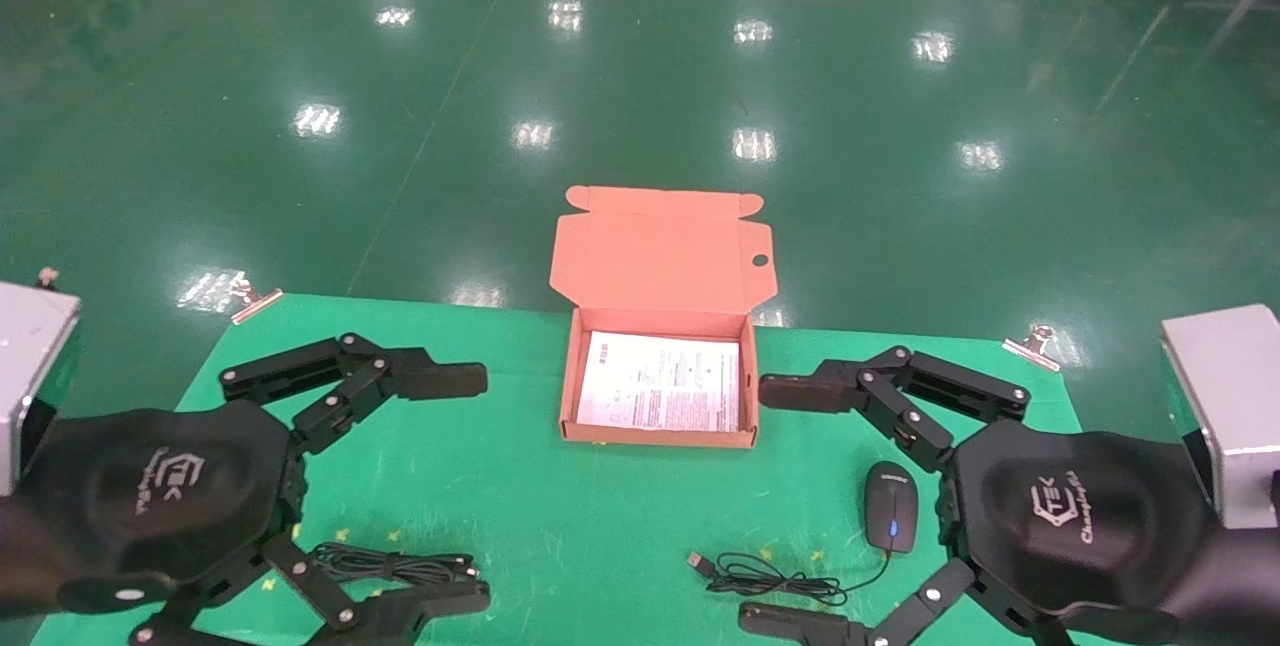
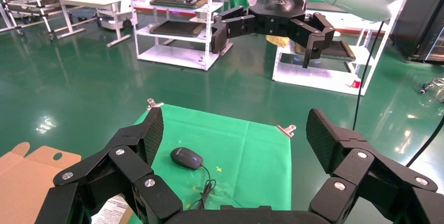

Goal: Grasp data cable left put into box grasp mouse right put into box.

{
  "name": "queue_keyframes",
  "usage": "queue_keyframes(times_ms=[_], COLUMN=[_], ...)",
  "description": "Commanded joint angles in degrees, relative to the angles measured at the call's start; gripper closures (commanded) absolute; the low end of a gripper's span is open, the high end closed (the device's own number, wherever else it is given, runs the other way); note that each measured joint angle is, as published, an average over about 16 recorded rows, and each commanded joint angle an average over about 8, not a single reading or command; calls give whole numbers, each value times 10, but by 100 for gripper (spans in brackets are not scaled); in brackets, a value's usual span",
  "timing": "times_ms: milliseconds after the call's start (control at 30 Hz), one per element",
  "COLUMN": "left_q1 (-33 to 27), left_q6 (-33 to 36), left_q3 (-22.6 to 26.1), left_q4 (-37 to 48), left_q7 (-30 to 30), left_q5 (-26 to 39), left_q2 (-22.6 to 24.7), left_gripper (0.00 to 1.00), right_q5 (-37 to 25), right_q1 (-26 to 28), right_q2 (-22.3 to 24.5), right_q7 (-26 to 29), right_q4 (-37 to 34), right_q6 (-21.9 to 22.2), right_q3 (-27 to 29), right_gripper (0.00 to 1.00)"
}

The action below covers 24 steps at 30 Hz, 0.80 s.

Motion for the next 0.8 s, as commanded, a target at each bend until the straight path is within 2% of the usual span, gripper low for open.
queue_keyframes(times_ms=[33, 200, 333, 567, 800], left_q1=[1, -14, -42, -102, -170], left_q6=[0, 6, 13, 22, 30], left_q3=[-1, 13, 37, 89, 164], left_q4=[0, -5, -10, -17, -26], left_q7=[1, -3, -14, -34, -36], left_q5=[-2, 23, 70, 183, 340], left_q2=[0, 4, 9, 22, 55], left_gripper=[0, 0, 0, 0, 0], right_q5=[1, -13, -59, -197, -372], right_q1=[0, 1, 18, 90, 177], right_q2=[0, 2, 6, -7, -50], right_q7=[1, -5, -13, -47, -108], right_q4=[0, 4, 21, 39, 43], right_q6=[-1, 8, 8, -15, -33], right_q3=[0, -1, -15, -67, -155], right_gripper=[0, 0, 0, 0, 0])
